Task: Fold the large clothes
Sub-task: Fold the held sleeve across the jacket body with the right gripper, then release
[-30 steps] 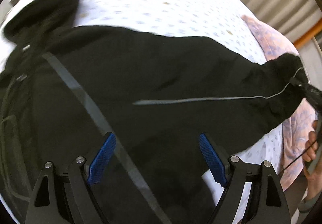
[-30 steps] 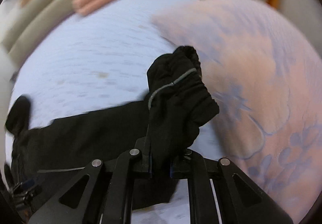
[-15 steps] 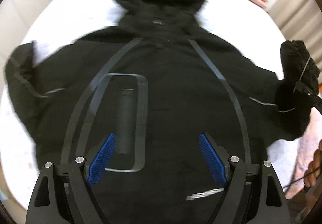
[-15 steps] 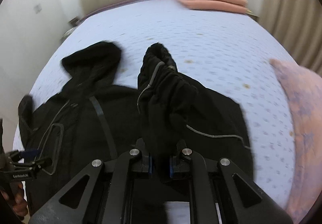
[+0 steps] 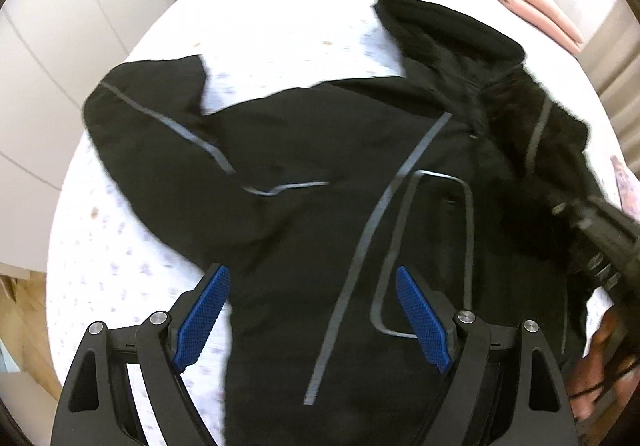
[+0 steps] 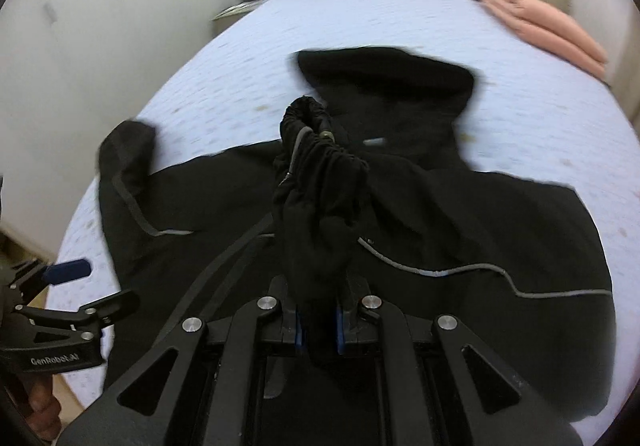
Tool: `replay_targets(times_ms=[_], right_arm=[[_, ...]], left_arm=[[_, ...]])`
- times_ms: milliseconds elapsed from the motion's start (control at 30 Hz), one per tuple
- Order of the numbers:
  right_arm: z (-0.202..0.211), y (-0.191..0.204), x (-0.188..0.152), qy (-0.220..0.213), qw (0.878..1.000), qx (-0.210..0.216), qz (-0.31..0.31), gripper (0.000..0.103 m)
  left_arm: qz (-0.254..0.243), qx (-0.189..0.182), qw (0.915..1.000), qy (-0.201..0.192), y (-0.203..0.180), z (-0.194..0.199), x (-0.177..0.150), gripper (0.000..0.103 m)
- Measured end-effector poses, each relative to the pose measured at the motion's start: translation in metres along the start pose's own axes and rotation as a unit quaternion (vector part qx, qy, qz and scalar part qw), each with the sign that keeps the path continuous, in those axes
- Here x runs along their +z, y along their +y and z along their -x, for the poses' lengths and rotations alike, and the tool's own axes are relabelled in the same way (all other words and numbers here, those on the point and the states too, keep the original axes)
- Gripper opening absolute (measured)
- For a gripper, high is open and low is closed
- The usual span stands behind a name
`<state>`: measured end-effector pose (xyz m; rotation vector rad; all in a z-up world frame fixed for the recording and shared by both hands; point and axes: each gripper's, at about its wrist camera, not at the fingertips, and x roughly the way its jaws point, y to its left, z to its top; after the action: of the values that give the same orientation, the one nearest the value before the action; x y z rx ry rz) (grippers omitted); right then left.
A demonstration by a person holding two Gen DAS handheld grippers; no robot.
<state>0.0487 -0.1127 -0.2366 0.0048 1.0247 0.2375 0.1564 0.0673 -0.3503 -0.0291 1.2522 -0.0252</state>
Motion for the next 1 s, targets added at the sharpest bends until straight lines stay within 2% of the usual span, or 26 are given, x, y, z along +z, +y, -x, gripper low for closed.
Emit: replay_targets(times_ms=[100, 233, 300, 333, 400, 467, 600, 667, 700, 767, 800, 833, 900, 1000], right_arm=[[-0.045, 0.051, -0.004, 0.034, 0.999, -0.015, 0.036, 0.013], [-0.104, 0.07, -0.024, 0.097, 0.994, -0.035, 0.046, 0.024], [-0.117, 0.072, -0.031, 0.102, 0.992, -0.05, 0.052, 0.03], [-0.116, 0.074, -0.031, 0.096, 0.992, -0.056, 0.06, 0.032], [-0.112, 0.077, -0.028, 0.106, 0.992, -0.044, 0.06, 0.043], [-0.099, 0.077, -0.026, 0.109, 0.993, -0.001, 0.043, 0.05], [-0.047, 0.069, -0.022, 0.088, 0.992, 0.085, 0.009, 0.055], [-0.017, 0.057, -0.022, 0.064, 0.993, 0.102, -0.013, 0.06], [0.0, 0.042, -0.025, 0.047, 0.994, 0.093, -0.029, 0.065], [0.012, 0.018, -0.025, 0.028, 0.997, 0.055, -0.052, 0.066], [0.015, -0.005, -0.029, 0.024, 0.997, 0.009, -0.073, 0.066], [0.012, -0.021, -0.03, 0.027, 0.996, -0.014, -0.085, 0.066], [0.0, -0.072, -0.043, 0.05, 0.987, -0.069, -0.139, 0.066], [-0.016, -0.116, -0.058, 0.061, 0.974, -0.1, -0.194, 0.066]], left_arm=[[0.015, 0.006, 0.9999, 0.006, 0.027, -0.003, -0.003, 0.086], [0.024, 0.014, 0.9995, 0.015, 0.053, -0.011, -0.008, 0.086], [0.027, 0.016, 0.9993, 0.019, 0.062, -0.017, -0.009, 0.086], [0.027, 0.016, 0.9993, 0.021, 0.065, -0.018, -0.01, 0.086], [0.03, 0.015, 0.9992, 0.024, 0.072, -0.021, -0.011, 0.086], [0.034, 0.011, 0.9991, 0.024, 0.075, -0.022, -0.009, 0.086], [0.024, -0.012, 0.9996, 0.013, 0.068, -0.018, 0.002, 0.086], [0.013, -0.03, 0.9994, 0.009, 0.057, -0.016, 0.009, 0.086], [0.001, -0.045, 0.999, 0.006, 0.046, -0.016, 0.013, 0.086], [-0.019, -0.071, 0.9973, 0.002, 0.024, -0.02, 0.021, 0.086], [-0.029, -0.086, 0.9959, 0.001, 0.013, -0.022, 0.024, 0.086], [-0.04, -0.101, 0.9941, 0.0, 0.001, -0.026, 0.028, 0.086], [-0.065, -0.128, 0.9897, 0.001, -0.028, -0.037, 0.036, 0.086], [-0.095, -0.157, 0.9828, 0.017, -0.064, -0.063, 0.043, 0.086]])
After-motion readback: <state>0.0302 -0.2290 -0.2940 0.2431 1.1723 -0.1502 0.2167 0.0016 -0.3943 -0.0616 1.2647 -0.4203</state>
